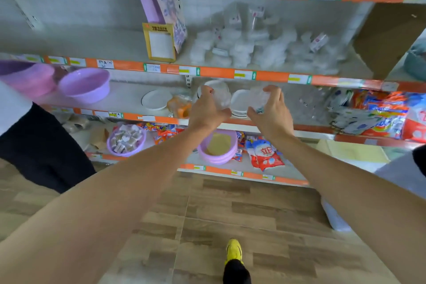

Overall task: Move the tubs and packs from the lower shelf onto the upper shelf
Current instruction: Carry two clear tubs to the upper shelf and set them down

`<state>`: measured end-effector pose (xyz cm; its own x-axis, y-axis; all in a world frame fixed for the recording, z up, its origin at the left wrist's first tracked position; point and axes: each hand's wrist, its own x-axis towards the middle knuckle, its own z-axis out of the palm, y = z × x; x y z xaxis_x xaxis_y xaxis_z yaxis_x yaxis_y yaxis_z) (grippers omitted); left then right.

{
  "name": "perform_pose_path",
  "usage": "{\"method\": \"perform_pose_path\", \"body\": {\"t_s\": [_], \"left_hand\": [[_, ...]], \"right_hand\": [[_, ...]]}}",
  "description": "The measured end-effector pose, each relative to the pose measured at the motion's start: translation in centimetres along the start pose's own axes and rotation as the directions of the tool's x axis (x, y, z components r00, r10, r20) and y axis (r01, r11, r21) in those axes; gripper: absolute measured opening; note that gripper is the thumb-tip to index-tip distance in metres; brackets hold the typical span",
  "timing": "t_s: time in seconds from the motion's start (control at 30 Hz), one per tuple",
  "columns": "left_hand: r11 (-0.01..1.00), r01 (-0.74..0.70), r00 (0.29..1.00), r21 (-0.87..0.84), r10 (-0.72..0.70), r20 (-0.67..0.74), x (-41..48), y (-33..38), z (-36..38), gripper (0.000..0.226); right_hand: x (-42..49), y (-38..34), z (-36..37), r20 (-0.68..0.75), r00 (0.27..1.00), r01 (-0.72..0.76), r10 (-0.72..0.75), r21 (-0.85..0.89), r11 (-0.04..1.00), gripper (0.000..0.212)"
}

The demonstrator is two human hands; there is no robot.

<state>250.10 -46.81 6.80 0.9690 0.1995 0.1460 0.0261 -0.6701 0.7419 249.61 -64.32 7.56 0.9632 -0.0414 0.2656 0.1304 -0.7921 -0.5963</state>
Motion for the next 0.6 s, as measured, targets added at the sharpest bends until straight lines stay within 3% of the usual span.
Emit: {"method": "perform_pose_path", "body": {"t_s": [0.37,0.6], "left_hand": [[0.992,-0.076,0.977,-0.106,0.053,-0.205,16.6,8.6,-4.4,0.067],[0.972,-0.19,0.925,-0.142,0.128,-0.358,26.1,13.4,-7.5,0.06]], "right_hand": [[19.0,-3.9,-3.5,-0.049,0.98,0.197,-0.194,0.088,0.976,0.057],[29.9,-7.1,-6.8,-0.195,0.93,0.338,-0.313,0.115,0.934,0.059]]}}
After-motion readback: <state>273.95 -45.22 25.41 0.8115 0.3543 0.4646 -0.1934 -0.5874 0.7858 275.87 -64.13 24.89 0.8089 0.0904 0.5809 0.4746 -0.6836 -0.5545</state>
